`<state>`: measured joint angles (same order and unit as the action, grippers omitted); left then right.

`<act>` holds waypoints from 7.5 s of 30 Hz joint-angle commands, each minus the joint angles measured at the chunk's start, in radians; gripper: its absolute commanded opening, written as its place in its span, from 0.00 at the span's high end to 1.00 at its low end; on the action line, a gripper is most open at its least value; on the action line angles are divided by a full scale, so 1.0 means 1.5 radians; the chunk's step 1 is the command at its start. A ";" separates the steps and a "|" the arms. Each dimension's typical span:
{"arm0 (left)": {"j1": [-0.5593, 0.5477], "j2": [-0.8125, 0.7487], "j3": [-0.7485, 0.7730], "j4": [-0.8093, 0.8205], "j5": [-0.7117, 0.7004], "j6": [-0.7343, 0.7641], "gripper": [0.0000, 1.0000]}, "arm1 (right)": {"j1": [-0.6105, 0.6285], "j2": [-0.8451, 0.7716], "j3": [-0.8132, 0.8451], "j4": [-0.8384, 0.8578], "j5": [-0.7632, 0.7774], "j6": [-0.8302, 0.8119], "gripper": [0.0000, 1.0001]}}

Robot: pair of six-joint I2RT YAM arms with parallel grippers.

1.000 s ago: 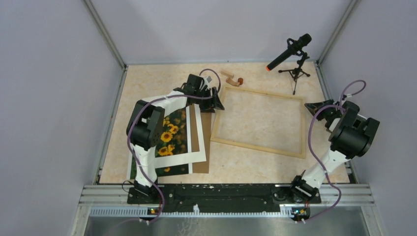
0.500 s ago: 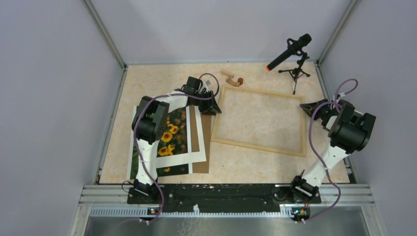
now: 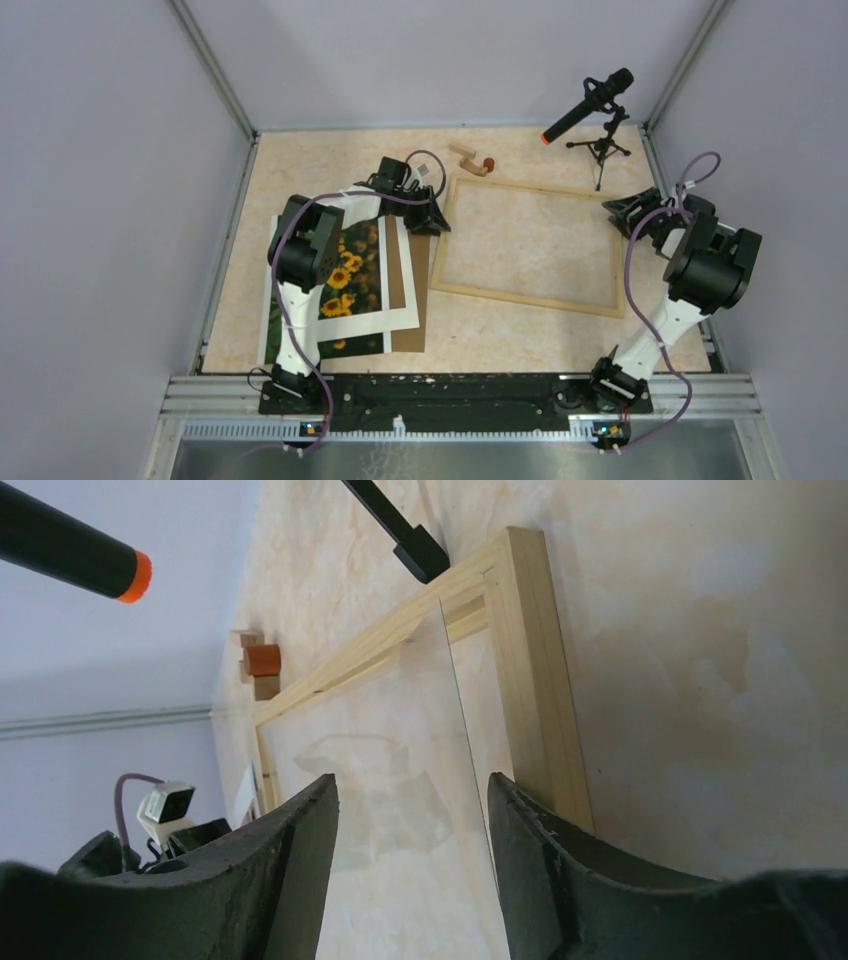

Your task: Put the photo into the frame

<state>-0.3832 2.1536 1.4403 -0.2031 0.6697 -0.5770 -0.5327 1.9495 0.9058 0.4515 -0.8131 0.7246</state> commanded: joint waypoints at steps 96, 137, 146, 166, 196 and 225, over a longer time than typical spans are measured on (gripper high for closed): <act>0.174 -0.219 -0.183 0.206 0.113 -0.157 0.28 | 0.376 -0.297 0.370 -0.290 0.068 0.323 1.00; 0.030 -0.025 -0.045 0.087 0.075 -0.077 0.15 | 0.058 -0.064 0.206 -0.502 -0.047 -0.192 1.00; 0.024 -0.006 -0.077 0.155 0.132 -0.131 0.42 | 0.057 -0.064 0.206 -0.492 -0.046 -0.188 1.00; 0.005 -0.032 -0.098 0.129 0.120 -0.115 0.88 | 0.058 -0.065 0.210 -0.499 -0.025 -0.193 1.00; -0.068 -0.042 -0.122 0.181 0.137 -0.177 1.00 | 0.044 -0.057 0.267 -0.531 -0.001 -0.190 1.00; -0.048 -0.038 -0.133 0.139 0.099 -0.143 1.00 | 0.062 -0.038 0.234 -0.453 -0.060 -0.150 1.00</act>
<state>-0.4587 2.1288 1.2301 0.0284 0.8379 -0.8318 -0.4469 1.8866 1.2636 -0.2760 -0.8841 0.4942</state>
